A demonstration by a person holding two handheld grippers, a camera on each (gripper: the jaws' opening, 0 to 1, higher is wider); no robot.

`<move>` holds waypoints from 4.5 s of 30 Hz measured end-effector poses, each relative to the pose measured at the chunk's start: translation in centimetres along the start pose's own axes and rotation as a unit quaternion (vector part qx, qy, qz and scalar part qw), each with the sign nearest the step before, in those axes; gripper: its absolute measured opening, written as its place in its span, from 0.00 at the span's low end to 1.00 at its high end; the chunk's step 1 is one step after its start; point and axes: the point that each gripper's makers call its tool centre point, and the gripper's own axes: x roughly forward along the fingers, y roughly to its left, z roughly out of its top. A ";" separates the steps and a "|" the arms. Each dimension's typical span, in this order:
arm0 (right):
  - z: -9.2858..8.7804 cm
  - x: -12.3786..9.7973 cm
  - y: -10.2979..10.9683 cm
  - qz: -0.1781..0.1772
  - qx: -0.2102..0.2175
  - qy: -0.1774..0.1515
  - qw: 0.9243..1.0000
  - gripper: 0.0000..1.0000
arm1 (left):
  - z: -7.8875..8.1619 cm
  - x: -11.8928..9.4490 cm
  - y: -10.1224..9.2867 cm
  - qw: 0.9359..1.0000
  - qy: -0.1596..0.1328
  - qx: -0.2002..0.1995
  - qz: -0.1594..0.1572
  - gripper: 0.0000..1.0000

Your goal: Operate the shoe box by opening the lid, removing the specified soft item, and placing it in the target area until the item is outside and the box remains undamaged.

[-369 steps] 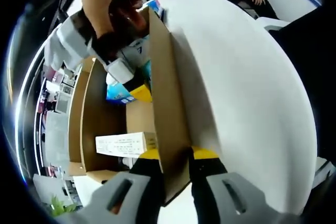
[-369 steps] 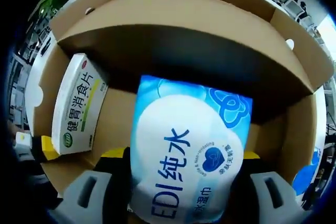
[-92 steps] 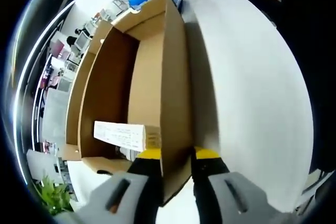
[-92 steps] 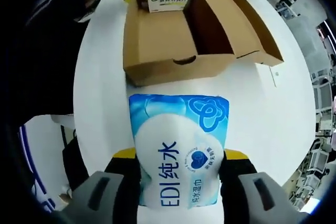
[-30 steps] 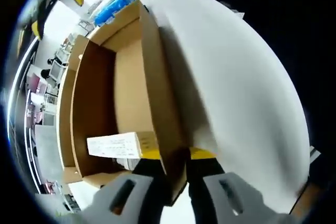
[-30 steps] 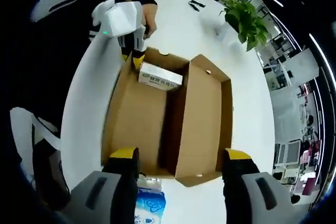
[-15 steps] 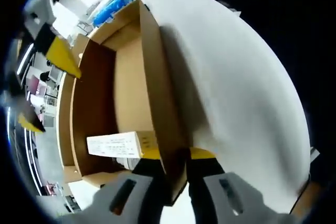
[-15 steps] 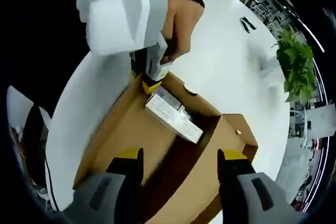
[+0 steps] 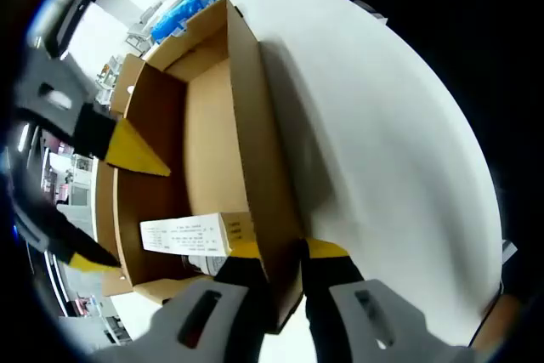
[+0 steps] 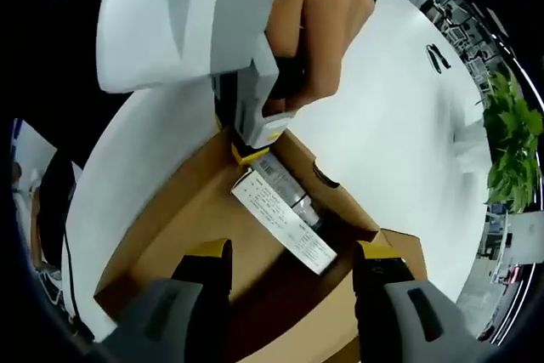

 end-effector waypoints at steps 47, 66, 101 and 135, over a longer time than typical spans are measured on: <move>-2.5 4.8 3.4 0.058 -0.019 0.035 0.998 0.40 | 0.0 0.0 0.0 1.000 0.010 0.001 0.005 0.12; -3.0 4.7 5.9 0.069 0.057 0.019 0.996 0.25 | 0.0 0.1 0.0 1.000 0.010 0.002 0.005 0.12; -6.9 2.7 10.3 -0.002 0.318 0.018 0.948 0.22 | 0.0 0.1 0.1 1.000 0.011 0.000 0.006 0.12; -7.1 4.1 11.2 -0.003 0.330 0.027 0.944 0.29 | 0.1 0.1 0.1 1.000 0.013 -0.002 0.009 0.13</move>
